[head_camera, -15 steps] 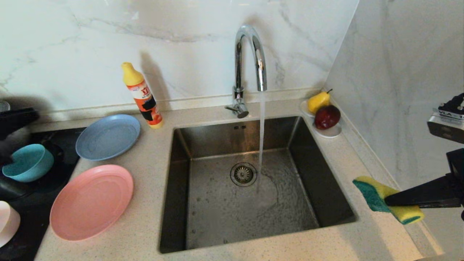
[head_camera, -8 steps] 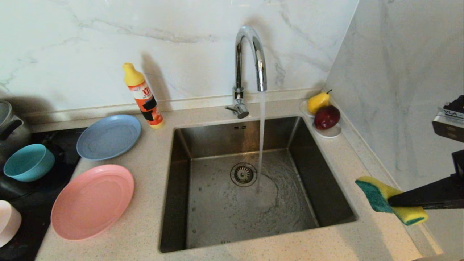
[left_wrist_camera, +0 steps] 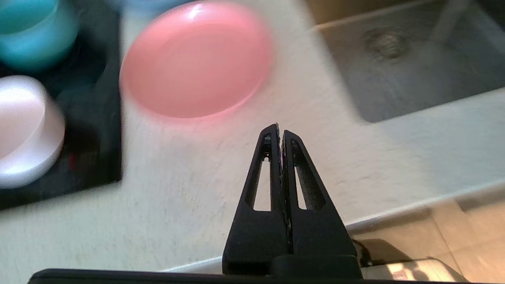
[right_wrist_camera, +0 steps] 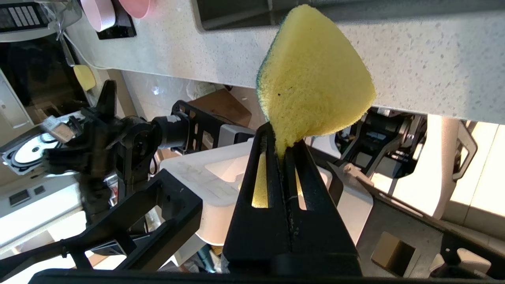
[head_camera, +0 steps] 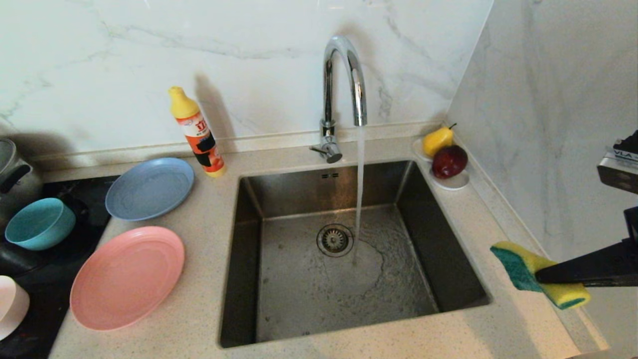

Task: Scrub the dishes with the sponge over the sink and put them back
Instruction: Put down the sponge

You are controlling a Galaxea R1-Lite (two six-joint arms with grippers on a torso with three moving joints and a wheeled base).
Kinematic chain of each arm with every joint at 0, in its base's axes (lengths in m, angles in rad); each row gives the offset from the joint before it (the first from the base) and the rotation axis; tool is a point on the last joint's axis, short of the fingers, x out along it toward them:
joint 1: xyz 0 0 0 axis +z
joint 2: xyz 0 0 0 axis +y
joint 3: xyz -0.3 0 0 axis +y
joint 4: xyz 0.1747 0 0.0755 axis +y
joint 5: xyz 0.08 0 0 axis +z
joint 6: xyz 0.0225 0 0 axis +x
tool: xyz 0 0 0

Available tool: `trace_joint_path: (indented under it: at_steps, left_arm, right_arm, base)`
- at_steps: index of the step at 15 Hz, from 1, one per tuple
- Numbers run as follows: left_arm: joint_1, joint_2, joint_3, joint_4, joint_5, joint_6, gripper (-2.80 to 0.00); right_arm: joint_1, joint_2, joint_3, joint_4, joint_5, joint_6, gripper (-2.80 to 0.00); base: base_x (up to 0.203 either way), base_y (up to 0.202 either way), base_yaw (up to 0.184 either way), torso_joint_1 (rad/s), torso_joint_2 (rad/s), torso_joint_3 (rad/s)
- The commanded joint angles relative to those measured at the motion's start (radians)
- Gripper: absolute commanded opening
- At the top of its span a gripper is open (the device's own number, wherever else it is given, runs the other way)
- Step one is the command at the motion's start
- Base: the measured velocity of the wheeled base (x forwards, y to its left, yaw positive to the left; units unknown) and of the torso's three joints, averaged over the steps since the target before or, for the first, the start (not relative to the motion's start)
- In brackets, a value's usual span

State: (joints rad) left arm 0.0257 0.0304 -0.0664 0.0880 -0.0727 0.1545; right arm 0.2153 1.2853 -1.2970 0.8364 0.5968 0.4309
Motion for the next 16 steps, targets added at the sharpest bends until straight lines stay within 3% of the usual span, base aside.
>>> trace_joint_path:
  at_steps: [1, 6, 8, 11, 16]
  left_arm:
    - [-0.001, -0.029, 0.084, -0.113, 0.054, -0.026, -2.8]
    - [-0.002, -0.029, 0.083, -0.114, 0.052, -0.063, -2.8]
    - [-0.001, -0.027, 0.083, -0.11, 0.053, -0.038, -2.8]
    - [-0.001, -0.029, 0.085, -0.113, 0.053, -0.055, -2.8]
    - [-0.003, -0.029, 0.085, -0.114, 0.056, -0.067, -2.8]
  right_arm:
    - [0.004, -0.001, -0.005, 0.004, -0.001, 0.0, -2.8]
    - [0.004, -0.009, 0.012, 0.003, -0.036, -0.006, -2.8]
    - [0.003, -0.012, 0.016, 0.004, -0.074, -0.006, -2.8]
    - [0.007, -0.029, 0.019, 0.007, -0.195, -0.044, -2.8]
    - [0.017, -0.079, 0.134, 0.0, -0.472, -0.254, -2.8]
  base:
    - [0.0, 0.0, 0.0, 0.0, 0.0, 0.0]
    - [0.0, 0.0, 0.0, 0.0, 0.0, 0.0]
    - [0.0, 0.0, 0.0, 0.0, 0.0, 0.0]
    - [0.0, 0.0, 0.0, 0.0, 0.0, 0.0]
    - [0.0, 0.0, 0.0, 0.0, 0.0, 0.0]
